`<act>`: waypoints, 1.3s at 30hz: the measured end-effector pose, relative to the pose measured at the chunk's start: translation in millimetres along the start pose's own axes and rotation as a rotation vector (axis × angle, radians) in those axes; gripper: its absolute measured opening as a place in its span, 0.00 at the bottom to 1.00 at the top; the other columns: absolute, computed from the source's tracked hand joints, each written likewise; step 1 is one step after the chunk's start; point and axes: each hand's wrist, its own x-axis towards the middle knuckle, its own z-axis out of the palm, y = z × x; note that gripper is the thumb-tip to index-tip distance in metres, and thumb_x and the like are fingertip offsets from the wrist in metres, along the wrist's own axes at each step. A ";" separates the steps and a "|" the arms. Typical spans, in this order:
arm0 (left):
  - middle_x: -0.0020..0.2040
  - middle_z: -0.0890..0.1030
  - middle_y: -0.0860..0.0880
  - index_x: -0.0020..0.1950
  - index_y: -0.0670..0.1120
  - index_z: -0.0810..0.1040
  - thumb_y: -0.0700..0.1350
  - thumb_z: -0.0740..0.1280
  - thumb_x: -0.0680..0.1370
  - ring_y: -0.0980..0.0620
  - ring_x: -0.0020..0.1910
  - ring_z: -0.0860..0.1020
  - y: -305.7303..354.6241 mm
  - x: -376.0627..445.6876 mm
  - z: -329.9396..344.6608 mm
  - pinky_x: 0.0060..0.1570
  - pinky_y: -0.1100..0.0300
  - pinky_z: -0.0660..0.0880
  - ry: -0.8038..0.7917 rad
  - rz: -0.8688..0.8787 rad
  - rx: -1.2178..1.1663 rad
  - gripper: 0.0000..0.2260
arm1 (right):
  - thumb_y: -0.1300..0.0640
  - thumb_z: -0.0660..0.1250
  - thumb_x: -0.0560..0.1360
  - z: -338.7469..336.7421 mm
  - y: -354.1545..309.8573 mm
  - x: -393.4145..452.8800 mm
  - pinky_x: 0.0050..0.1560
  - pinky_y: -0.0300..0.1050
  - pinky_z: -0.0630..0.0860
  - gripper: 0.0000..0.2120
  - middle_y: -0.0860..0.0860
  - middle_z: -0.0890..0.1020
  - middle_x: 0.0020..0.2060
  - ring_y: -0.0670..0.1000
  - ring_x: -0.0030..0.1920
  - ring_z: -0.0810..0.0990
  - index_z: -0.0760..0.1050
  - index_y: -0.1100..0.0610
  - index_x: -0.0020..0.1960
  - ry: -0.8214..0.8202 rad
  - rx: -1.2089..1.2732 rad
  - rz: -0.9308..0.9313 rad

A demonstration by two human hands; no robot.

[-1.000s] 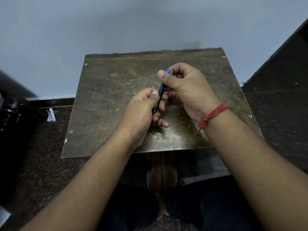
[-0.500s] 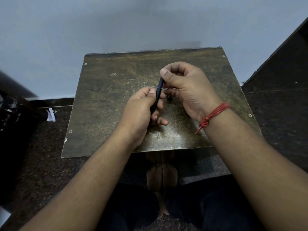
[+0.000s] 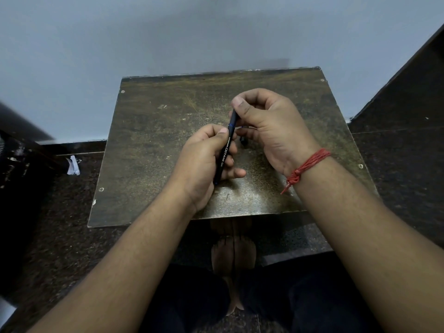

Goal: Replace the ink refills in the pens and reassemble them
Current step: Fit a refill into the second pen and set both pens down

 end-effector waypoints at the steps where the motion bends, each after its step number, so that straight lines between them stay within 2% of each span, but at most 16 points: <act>1: 0.35 0.75 0.49 0.46 0.45 0.75 0.43 0.60 0.83 0.55 0.30 0.70 -0.1 -0.1 0.1 0.29 0.59 0.76 -0.001 0.000 -0.001 0.08 | 0.58 0.72 0.77 0.9 0.6 0.4 0.44 0.48 0.78 0.04 0.51 0.81 0.36 0.52 0.40 0.80 0.78 0.56 0.44 0.015 -0.008 0.002; 3: 0.35 0.75 0.49 0.46 0.45 0.74 0.43 0.60 0.83 0.55 0.30 0.70 0.1 -0.4 0.2 0.29 0.59 0.76 -0.006 -0.005 -0.005 0.08 | 0.56 0.73 0.76 2.1 1.3 0.7 0.44 0.50 0.78 0.07 0.49 0.80 0.34 0.52 0.39 0.79 0.76 0.55 0.42 0.032 -0.016 0.004; 6: 0.34 0.75 0.49 0.46 0.44 0.74 0.42 0.60 0.83 0.55 0.30 0.70 1.0 -0.8 0.7 0.28 0.58 0.76 -0.014 -0.018 -0.036 0.07 | 0.52 0.71 0.77 1.0 0.9 0.3 0.45 0.48 0.79 0.07 0.50 0.82 0.38 0.50 0.40 0.80 0.78 0.55 0.45 0.026 0.006 0.016; 9: 0.34 0.75 0.49 0.47 0.44 0.73 0.42 0.59 0.83 0.55 0.30 0.70 2.2 -0.9 0.4 0.28 0.59 0.76 -0.016 -0.028 -0.056 0.07 | 0.56 0.66 0.81 -1.8 -0.2 0.0 0.46 0.47 0.79 0.06 0.53 0.85 0.43 0.49 0.43 0.83 0.80 0.58 0.51 -0.012 0.009 0.026; 12: 0.35 0.74 0.49 0.49 0.44 0.73 0.42 0.59 0.83 0.55 0.30 0.69 3.2 -1.1 -0.1 0.28 0.59 0.76 -0.031 -0.040 -0.078 0.06 | 0.59 0.65 0.81 0.0 -1.4 -1.5 0.45 0.45 0.80 0.06 0.52 0.84 0.40 0.50 0.42 0.83 0.80 0.58 0.49 -0.027 -0.024 0.013; 14: 0.35 0.74 0.49 0.47 0.45 0.73 0.42 0.59 0.83 0.56 0.30 0.69 3.7 -1.6 0.3 0.28 0.60 0.75 -0.047 -0.057 -0.104 0.07 | 0.58 0.69 0.79 2.2 -2.5 -2.1 0.43 0.45 0.79 0.04 0.50 0.82 0.37 0.50 0.40 0.81 0.78 0.57 0.46 -0.011 -0.028 0.013; 16: 0.35 0.74 0.49 0.45 0.46 0.73 0.42 0.59 0.83 0.56 0.29 0.69 3.8 -2.0 1.2 0.27 0.60 0.75 -0.057 -0.068 -0.125 0.08 | 0.55 0.71 0.78 3.7 -2.5 -2.9 0.42 0.45 0.79 0.07 0.50 0.80 0.34 0.51 0.38 0.79 0.75 0.56 0.43 0.010 -0.037 0.013; 20: 0.35 0.74 0.50 0.46 0.46 0.73 0.42 0.60 0.83 0.56 0.30 0.69 3.7 -0.8 0.8 0.27 0.60 0.75 -0.060 -0.069 -0.149 0.07 | 0.52 0.69 0.79 3.3 -1.3 -2.4 0.44 0.48 0.79 0.09 0.52 0.82 0.37 0.51 0.38 0.80 0.76 0.56 0.45 0.025 -0.023 0.004; 23: 0.35 0.74 0.50 0.47 0.46 0.73 0.42 0.60 0.83 0.56 0.30 0.69 4.0 -0.4 -0.1 0.27 0.60 0.75 -0.047 -0.069 -0.153 0.06 | 0.55 0.65 0.81 0.9 -1.8 -2.0 0.45 0.47 0.80 0.08 0.55 0.84 0.43 0.50 0.41 0.83 0.80 0.58 0.50 -0.010 -0.014 0.013; 26: 0.35 0.74 0.49 0.47 0.46 0.73 0.42 0.60 0.83 0.56 0.30 0.69 4.6 -1.3 1.0 0.27 0.61 0.75 -0.049 -0.072 -0.162 0.06 | 0.58 0.66 0.81 2.8 -2.2 -3.3 0.42 0.43 0.79 0.06 0.51 0.83 0.38 0.49 0.39 0.82 0.80 0.58 0.47 -0.033 -0.034 0.006; 31: 0.35 0.74 0.50 0.48 0.46 0.73 0.42 0.60 0.83 0.56 0.30 0.69 5.4 -1.8 1.9 0.27 0.61 0.75 -0.063 -0.078 -0.181 0.05 | 0.54 0.70 0.78 6.5 -2.2 -3.6 0.41 0.45 0.79 0.09 0.49 0.78 0.33 0.50 0.36 0.78 0.75 0.56 0.42 0.014 -0.030 0.002; 33: 0.35 0.74 0.50 0.48 0.46 0.73 0.42 0.60 0.83 0.56 0.30 0.69 5.4 -1.7 1.7 0.27 0.61 0.75 -0.060 -0.080 -0.189 0.05 | 0.54 0.69 0.79 5.3 -2.9 -4.0 0.42 0.45 0.79 0.08 0.51 0.81 0.36 0.50 0.37 0.79 0.77 0.57 0.45 0.014 -0.010 -0.006; 36: 0.35 0.74 0.49 0.45 0.47 0.74 0.42 0.60 0.83 0.56 0.30 0.69 4.9 -1.5 0.8 0.27 0.60 0.75 -0.052 -0.081 -0.192 0.08 | 0.60 0.64 0.82 2.7 -3.7 -3.1 0.43 0.44 0.80 0.06 0.54 0.84 0.42 0.50 0.41 0.83 0.79 0.60 0.52 -0.008 0.020 -0.005; 39: 0.35 0.74 0.50 0.45 0.47 0.74 0.42 0.59 0.83 0.56 0.30 0.68 5.3 -2.0 1.9 0.27 0.61 0.75 -0.050 -0.082 -0.190 0.08 | 0.62 0.66 0.81 3.1 -3.3 -2.9 0.41 0.43 0.80 0.04 0.53 0.83 0.40 0.49 0.40 0.82 0.79 0.60 0.49 -0.018 0.022 0.004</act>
